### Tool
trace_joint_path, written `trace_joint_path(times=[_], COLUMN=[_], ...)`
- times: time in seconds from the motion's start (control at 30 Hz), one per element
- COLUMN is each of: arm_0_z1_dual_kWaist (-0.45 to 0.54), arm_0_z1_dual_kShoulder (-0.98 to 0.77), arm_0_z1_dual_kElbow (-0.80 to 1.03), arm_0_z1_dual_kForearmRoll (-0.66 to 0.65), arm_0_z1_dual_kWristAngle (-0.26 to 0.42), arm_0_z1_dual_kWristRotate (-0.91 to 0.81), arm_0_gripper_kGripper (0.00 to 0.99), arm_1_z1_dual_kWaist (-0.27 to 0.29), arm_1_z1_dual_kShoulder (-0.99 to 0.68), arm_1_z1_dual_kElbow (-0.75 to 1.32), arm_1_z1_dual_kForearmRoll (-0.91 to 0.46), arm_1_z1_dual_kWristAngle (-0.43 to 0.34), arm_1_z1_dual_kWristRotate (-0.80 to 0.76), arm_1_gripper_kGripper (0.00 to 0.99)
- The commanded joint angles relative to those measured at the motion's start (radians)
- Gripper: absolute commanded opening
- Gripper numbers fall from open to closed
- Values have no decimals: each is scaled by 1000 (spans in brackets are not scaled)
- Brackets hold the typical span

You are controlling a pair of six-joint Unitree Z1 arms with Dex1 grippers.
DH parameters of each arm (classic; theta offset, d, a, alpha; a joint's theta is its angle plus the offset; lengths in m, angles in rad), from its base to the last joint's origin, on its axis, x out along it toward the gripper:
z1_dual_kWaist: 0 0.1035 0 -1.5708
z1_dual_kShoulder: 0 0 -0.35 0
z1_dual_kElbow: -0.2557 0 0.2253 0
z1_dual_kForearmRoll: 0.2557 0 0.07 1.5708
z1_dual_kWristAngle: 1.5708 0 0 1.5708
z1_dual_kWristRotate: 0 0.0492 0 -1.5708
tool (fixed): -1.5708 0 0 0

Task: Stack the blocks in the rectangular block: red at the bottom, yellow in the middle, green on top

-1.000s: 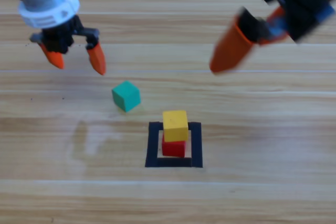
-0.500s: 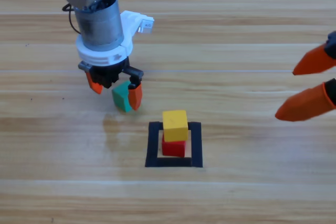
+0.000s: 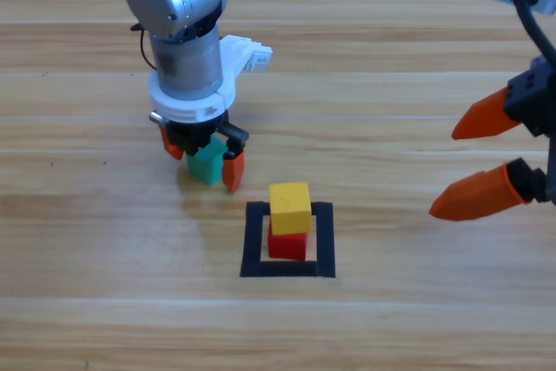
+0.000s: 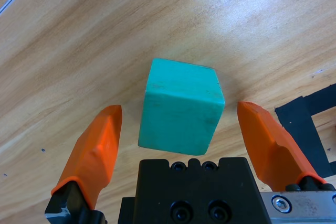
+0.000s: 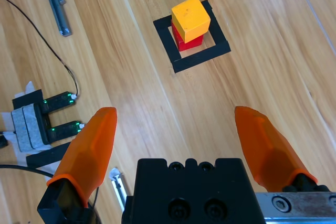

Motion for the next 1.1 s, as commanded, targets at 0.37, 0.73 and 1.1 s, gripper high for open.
trace_joint_path(times=[0.37, 0.73, 1.1], arm_0_z1_dual_kWaist=[26, 27, -11], arm_0_z1_dual_kShoulder=[24, -55, -210], arm_0_z1_dual_kElbow=[3, 9, -186], arm_0_z1_dual_kForearmRoll=[-3, 3, 248], arm_0_z1_dual_kWristAngle=[-19, -27, -58], arm_0_z1_dual_kWristRotate=[58, 4, -464], arm_0_gripper_kGripper=[644, 117, 117], arm_1_z1_dual_kWaist=[-22, -22, -22], arm_1_z1_dual_kShoulder=[1, 1, -1], arm_1_z1_dual_kElbow=[50, 52, 52], arm_1_z1_dual_kForearmRoll=[-42, -42, -42], arm_1_z1_dual_kWristAngle=[-18, -31, -31], arm_1_z1_dual_kWristRotate=[-26, -26, -26], arm_1_gripper_kGripper=[986, 986, 986])
